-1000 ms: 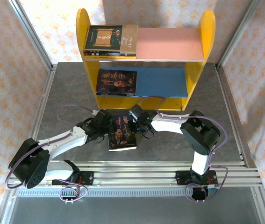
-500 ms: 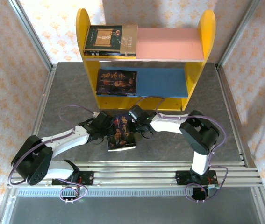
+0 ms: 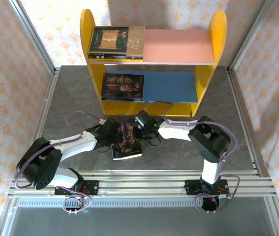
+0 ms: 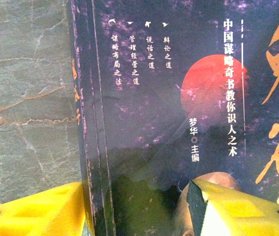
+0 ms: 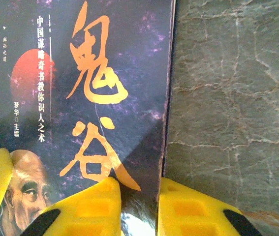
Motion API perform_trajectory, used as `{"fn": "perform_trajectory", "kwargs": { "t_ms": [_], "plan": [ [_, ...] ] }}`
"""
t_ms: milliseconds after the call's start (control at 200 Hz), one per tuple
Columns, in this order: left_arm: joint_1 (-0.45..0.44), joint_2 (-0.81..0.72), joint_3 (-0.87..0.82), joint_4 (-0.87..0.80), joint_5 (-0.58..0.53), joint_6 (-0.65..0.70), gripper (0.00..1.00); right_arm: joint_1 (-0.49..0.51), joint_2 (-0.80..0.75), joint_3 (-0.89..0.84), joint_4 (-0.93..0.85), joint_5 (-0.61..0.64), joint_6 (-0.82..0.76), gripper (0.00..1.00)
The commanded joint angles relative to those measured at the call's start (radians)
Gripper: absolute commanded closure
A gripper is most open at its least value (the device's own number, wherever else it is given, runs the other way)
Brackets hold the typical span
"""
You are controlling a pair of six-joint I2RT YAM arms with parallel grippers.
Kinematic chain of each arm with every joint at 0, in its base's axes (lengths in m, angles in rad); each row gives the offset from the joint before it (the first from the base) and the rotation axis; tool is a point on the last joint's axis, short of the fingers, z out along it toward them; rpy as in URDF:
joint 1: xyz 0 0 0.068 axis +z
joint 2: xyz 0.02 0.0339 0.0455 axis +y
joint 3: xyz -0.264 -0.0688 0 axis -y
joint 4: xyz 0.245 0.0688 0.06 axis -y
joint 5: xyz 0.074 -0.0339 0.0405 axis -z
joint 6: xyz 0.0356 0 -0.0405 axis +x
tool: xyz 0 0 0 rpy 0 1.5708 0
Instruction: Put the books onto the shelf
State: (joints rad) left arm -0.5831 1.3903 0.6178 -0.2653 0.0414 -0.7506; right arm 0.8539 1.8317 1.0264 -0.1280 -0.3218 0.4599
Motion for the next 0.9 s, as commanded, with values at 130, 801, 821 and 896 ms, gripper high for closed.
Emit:
{"fn": "perform_trajectory", "kwargs": {
  "t_ms": [130,801,821,896],
  "plan": [
    [-0.007,0.017,-0.012,0.009,-0.009,0.011,0.44,0.023,0.074,-0.045,-0.052,-0.027,-0.019,0.87],
    [-0.011,-0.182,0.008,0.150,0.212,0.034,0.42,0.022,0.082,-0.052,0.013,-0.080,0.001,0.87],
    [-0.011,-0.180,0.007,0.145,0.208,0.033,0.42,0.022,0.083,-0.052,0.014,-0.080,0.001,0.87],
    [-0.011,-0.167,0.002,0.152,0.215,0.030,0.43,0.024,0.083,-0.052,0.015,-0.083,0.000,0.87]
  ]
}}
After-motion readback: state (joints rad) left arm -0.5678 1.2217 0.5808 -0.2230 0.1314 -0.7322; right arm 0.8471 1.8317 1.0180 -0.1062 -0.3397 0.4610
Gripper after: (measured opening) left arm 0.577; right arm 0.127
